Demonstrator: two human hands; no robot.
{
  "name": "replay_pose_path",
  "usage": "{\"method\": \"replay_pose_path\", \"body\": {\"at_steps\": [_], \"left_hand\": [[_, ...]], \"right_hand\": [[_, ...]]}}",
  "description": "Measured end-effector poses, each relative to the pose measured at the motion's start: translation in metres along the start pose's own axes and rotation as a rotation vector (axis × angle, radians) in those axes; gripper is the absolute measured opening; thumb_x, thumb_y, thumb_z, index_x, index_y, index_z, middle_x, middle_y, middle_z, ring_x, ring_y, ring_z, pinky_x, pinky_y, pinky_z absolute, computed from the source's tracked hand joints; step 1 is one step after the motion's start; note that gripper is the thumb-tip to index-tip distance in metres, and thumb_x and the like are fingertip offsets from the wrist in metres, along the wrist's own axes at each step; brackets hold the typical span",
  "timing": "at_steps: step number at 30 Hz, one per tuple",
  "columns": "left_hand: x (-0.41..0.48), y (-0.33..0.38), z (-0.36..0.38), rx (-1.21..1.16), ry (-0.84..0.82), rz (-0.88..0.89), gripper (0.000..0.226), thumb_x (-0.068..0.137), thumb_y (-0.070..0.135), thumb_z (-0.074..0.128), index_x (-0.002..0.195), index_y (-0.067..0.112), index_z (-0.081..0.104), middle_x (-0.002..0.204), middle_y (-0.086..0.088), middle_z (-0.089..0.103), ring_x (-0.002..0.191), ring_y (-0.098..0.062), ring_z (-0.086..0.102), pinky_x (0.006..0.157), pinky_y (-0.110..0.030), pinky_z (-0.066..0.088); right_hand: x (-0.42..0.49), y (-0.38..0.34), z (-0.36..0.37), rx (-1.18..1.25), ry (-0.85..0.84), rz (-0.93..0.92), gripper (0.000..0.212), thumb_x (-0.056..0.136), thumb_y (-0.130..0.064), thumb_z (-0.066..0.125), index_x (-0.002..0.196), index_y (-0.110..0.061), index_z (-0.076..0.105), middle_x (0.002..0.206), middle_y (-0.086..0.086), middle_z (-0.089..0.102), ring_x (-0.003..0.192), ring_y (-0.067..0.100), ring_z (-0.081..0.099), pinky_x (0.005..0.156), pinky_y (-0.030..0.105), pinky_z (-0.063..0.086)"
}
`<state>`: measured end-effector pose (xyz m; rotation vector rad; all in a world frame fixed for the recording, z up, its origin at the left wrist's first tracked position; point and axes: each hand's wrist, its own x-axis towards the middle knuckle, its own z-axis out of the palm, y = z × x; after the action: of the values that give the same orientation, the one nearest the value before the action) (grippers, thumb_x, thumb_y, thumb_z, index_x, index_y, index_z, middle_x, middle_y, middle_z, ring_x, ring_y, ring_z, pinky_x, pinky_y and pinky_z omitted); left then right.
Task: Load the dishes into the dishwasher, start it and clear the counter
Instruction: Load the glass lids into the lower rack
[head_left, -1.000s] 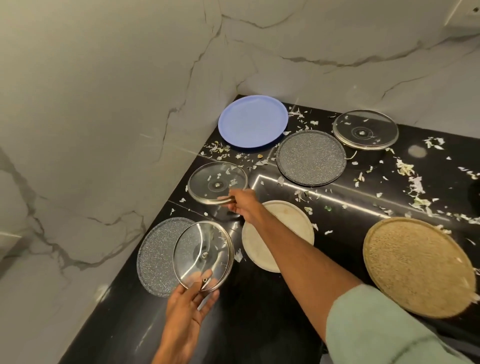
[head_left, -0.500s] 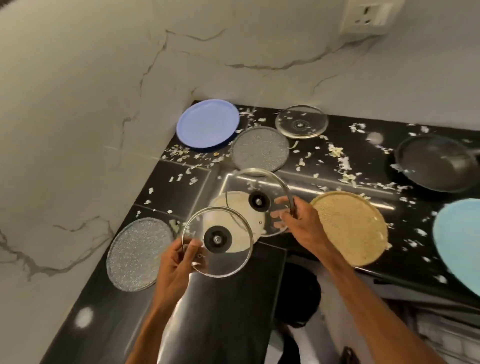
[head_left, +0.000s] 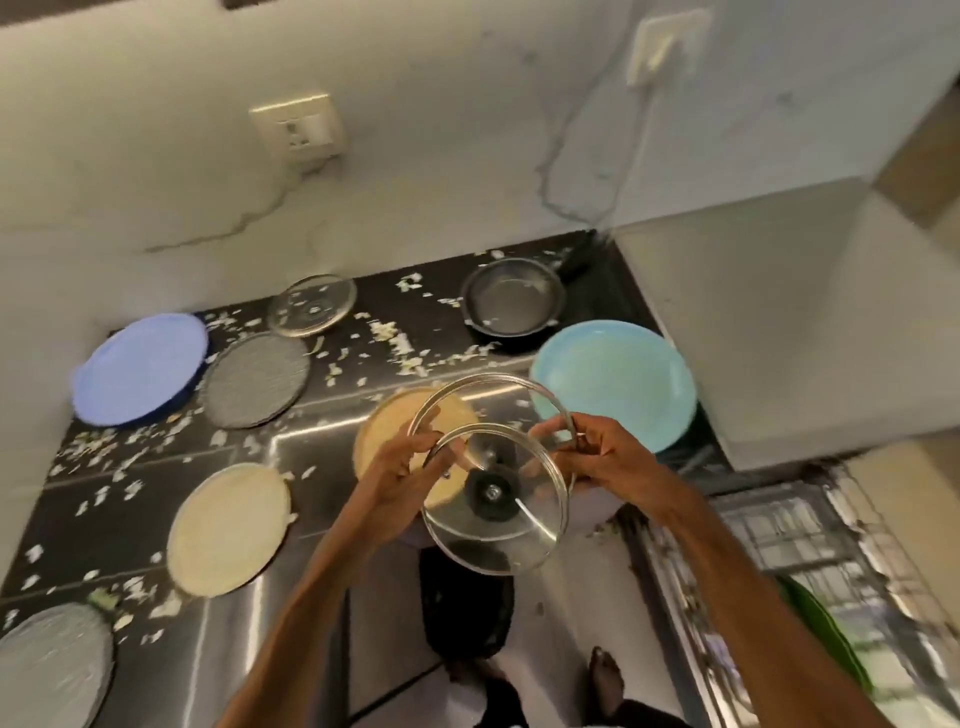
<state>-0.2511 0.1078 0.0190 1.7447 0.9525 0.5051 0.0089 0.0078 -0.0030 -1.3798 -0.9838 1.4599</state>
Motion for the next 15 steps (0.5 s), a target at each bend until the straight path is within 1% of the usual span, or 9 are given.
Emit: {"method": "replay_pose_path", "body": {"at_steps": [2, 4, 6, 8, 9, 11, 12, 14, 15], "left_hand": [[0.018, 0.025, 0.043, -0.058, -0.103, 0.038, 0.023, 0.091, 0.054, 0.064, 0.096, 0.037, 0.079, 0.129, 0.026, 0.063, 0.129, -0.010, 0.057, 0.095, -0.040, 0.053], [0.031, 0.051, 0.088, -0.082, -0.162, 0.065, 0.017, 0.097, 0.037, 0.064, 0.099, 0.033, 0.080, 0.114, 0.007, 0.075, 0.108, -0.017, 0.071, 0.087, -0.034, 0.056], [0.043, 0.071, 0.131, -0.040, -0.169, 0.086, 0.021, 0.097, 0.030, 0.061, 0.095, 0.021, 0.080, 0.105, 0.001, 0.077, 0.100, -0.019, 0.073, 0.086, -0.037, 0.056], [0.053, 0.080, 0.172, -0.014, -0.197, 0.060, 0.026, 0.099, 0.036, 0.060, 0.090, 0.020, 0.079, 0.103, 0.002, 0.078, 0.100, -0.019, 0.073, 0.089, -0.045, 0.057], [0.058, 0.083, 0.191, -0.003, -0.217, 0.049, 0.029, 0.100, 0.042, 0.059, 0.089, 0.023, 0.079, 0.102, 0.001, 0.078, 0.100, -0.021, 0.073, 0.090, -0.049, 0.058], [0.065, 0.092, 0.229, 0.026, -0.264, 0.044, 0.033, 0.098, 0.049, 0.058, 0.089, 0.026, 0.079, 0.099, 0.002, 0.078, 0.099, -0.020, 0.073, 0.090, -0.051, 0.057], [0.067, 0.097, 0.249, 0.044, -0.297, 0.061, 0.032, 0.098, 0.047, 0.059, 0.087, 0.025, 0.079, 0.095, 0.004, 0.078, 0.096, -0.017, 0.073, 0.090, -0.044, 0.057], [0.065, 0.113, 0.285, 0.093, -0.359, 0.096, 0.028, 0.100, 0.035, 0.061, 0.080, 0.025, 0.078, 0.084, 0.008, 0.077, 0.083, -0.004, 0.070, 0.081, -0.020, 0.053], [0.064, 0.119, 0.301, 0.117, -0.387, 0.105, 0.027, 0.100, 0.029, 0.061, 0.078, 0.024, 0.077, 0.080, 0.010, 0.076, 0.078, 0.000, 0.068, 0.074, -0.013, 0.048]], "right_hand": [[-0.037, 0.004, -0.043, 0.047, 0.049, 0.002, 0.033, 0.094, 0.008, 0.062, 0.124, -0.005, 0.064, 0.104, 0.022, 0.075, 0.087, 0.035, 0.071, 0.070, 0.031, 0.061], [-0.076, 0.011, -0.080, 0.110, 0.127, 0.005, 0.038, 0.094, 0.007, 0.062, 0.129, -0.008, 0.057, 0.101, 0.024, 0.073, 0.077, 0.028, 0.071, 0.066, 0.033, 0.062], [-0.113, 0.018, -0.108, 0.134, 0.263, -0.013, 0.048, 0.094, 0.004, 0.064, 0.134, -0.015, 0.045, 0.102, 0.017, 0.071, 0.074, 0.017, 0.071, 0.060, 0.029, 0.060], [-0.147, 0.029, -0.128, 0.176, 0.394, -0.054, 0.055, 0.095, -0.001, 0.064, 0.134, -0.023, 0.033, 0.111, 0.005, 0.073, 0.081, 0.015, 0.073, 0.061, 0.026, 0.058], [-0.162, 0.034, -0.136, 0.193, 0.452, -0.085, 0.051, 0.097, -0.005, 0.063, 0.132, -0.025, 0.032, 0.112, -0.001, 0.072, 0.086, 0.018, 0.073, 0.063, 0.029, 0.060], [-0.189, 0.046, -0.150, 0.135, 0.584, -0.122, 0.026, 0.104, -0.019, 0.053, 0.127, -0.024, 0.044, 0.112, -0.002, 0.070, 0.095, 0.026, 0.072, 0.071, 0.037, 0.063], [-0.202, 0.051, -0.155, 0.085, 0.632, -0.106, 0.019, 0.107, -0.026, 0.046, 0.124, -0.022, 0.053, 0.112, 0.001, 0.068, 0.097, 0.027, 0.071, 0.075, 0.037, 0.063], [-0.224, 0.064, -0.165, 0.053, 0.682, -0.053, 0.036, 0.107, -0.041, 0.040, 0.121, -0.020, 0.065, 0.113, 0.002, 0.070, 0.099, 0.023, 0.072, 0.078, 0.033, 0.062], [-0.233, 0.072, -0.169, 0.060, 0.698, -0.023, 0.043, 0.104, -0.049, 0.040, 0.118, -0.022, 0.069, 0.113, 0.000, 0.072, 0.099, 0.020, 0.073, 0.078, 0.032, 0.062]]}}
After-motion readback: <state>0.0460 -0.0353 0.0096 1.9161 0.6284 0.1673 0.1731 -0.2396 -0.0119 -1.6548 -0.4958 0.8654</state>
